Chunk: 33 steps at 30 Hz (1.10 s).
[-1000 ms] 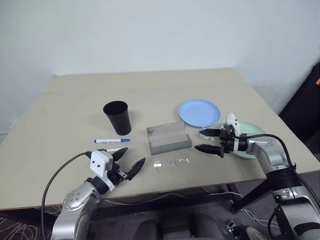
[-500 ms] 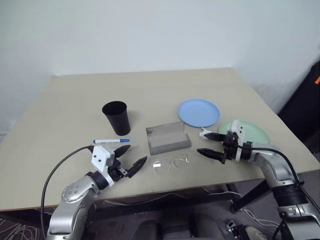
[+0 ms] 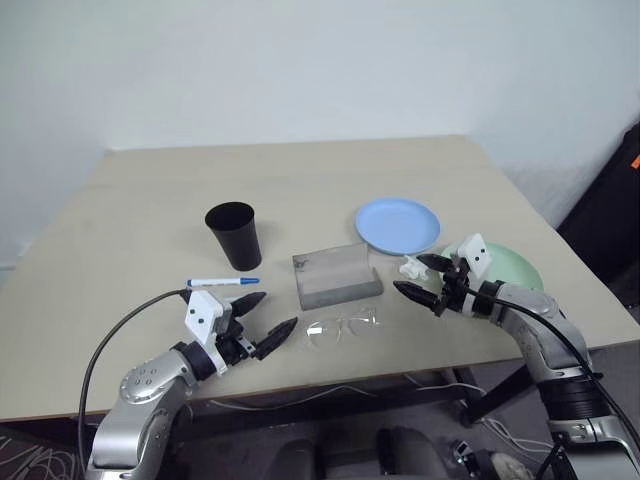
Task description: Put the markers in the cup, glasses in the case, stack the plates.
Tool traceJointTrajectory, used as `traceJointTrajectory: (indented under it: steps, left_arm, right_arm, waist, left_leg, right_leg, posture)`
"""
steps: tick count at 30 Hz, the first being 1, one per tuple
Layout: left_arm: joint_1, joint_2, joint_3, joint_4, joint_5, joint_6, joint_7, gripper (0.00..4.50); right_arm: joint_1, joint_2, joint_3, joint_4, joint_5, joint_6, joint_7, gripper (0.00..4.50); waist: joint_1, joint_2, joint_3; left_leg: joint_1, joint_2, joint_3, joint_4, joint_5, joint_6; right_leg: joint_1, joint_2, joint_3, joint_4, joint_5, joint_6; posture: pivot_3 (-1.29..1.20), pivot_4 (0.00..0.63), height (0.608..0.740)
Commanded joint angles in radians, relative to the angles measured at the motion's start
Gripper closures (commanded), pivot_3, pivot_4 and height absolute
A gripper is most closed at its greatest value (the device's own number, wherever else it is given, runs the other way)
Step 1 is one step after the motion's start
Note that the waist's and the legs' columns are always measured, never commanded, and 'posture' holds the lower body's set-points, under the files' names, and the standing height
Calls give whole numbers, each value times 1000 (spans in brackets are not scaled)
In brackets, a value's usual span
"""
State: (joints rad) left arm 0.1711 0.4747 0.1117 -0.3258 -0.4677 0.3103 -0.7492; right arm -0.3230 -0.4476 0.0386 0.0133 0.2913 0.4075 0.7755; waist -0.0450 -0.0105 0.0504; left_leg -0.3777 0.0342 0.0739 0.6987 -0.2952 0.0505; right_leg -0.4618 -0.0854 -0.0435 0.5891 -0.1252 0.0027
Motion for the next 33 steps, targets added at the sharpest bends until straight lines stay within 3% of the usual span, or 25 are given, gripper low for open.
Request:
traceJointTrajectory:
  steps: [1, 12, 21, 33]
  left_arm:
    - [-40, -2, -23, -25, -12, 0, -10, 18]
    - [-95, -43, -84, 45, 10, -47, -32, 18]
    - [-101, -64, -108, 75, 28, -81, -41, 18]
    - [-126, -63, -109, 117, 31, -99, -55, 18]
  right_arm:
    - [-26, -12, -6, -52, -41, 30, -71, 0]
    - [39, -63, 81, -277, -212, 299, -264, 0]
    - [-26, -22, 88, -219, -312, 529, -420, 0]
    - [-52, -1, 137, -223, -353, 621, -467, 0]
  waist:
    - [1, 0, 0]
    - [0, 0, 0]
    - [0, 0, 0]
    - [0, 0, 0]
  left_leg:
    - [0, 0, 0, 0, 0, 0]
    - [0, 0, 0, 0, 0, 0]
    - [0, 0, 0, 0, 0, 0]
    - [0, 0, -1, 0, 0, 0]
  right_leg:
    - [0, 0, 0, 0, 0, 0]
    - [0, 0, 0, 0, 0, 0]
    - [0, 0, 0, 0, 0, 0]
    - [0, 0, -1, -1, 0, 0]
  posture:
    - [0, 0, 720]
    - [0, 0, 720]
    - [0, 0, 720]
    - [0, 0, 720]
